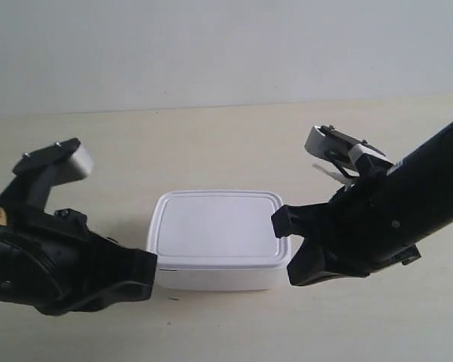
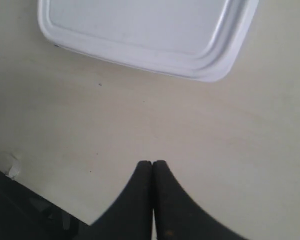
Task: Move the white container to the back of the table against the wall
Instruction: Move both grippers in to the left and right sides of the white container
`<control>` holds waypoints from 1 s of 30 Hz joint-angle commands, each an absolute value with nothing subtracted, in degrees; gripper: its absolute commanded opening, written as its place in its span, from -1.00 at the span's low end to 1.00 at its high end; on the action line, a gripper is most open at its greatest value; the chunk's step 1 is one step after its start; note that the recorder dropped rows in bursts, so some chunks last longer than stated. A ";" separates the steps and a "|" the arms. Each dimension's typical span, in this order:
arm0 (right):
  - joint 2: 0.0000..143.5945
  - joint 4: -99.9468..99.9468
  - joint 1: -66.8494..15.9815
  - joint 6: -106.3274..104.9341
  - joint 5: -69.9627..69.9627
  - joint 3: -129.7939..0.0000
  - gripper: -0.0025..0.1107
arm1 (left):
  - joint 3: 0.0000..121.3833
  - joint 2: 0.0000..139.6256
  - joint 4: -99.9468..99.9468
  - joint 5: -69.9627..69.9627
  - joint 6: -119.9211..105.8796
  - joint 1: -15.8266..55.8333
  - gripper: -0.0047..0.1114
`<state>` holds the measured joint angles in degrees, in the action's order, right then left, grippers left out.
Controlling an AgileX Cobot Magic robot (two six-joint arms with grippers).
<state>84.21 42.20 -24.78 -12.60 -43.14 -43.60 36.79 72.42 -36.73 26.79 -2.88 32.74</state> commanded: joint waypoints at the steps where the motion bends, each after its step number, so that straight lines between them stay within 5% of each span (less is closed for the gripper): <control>1: 85.48 43.64 -25.02 -13.95 -40.73 -41.68 -0.96 | 36.47 78.23 -37.76 23.20 -2.91 35.03 -0.92; 30: 101.02 64.08 -25.02 -37.33 -25.45 -42.23 -0.96 | 43.29 102.82 -35.85 2.37 -10.43 38.23 -0.92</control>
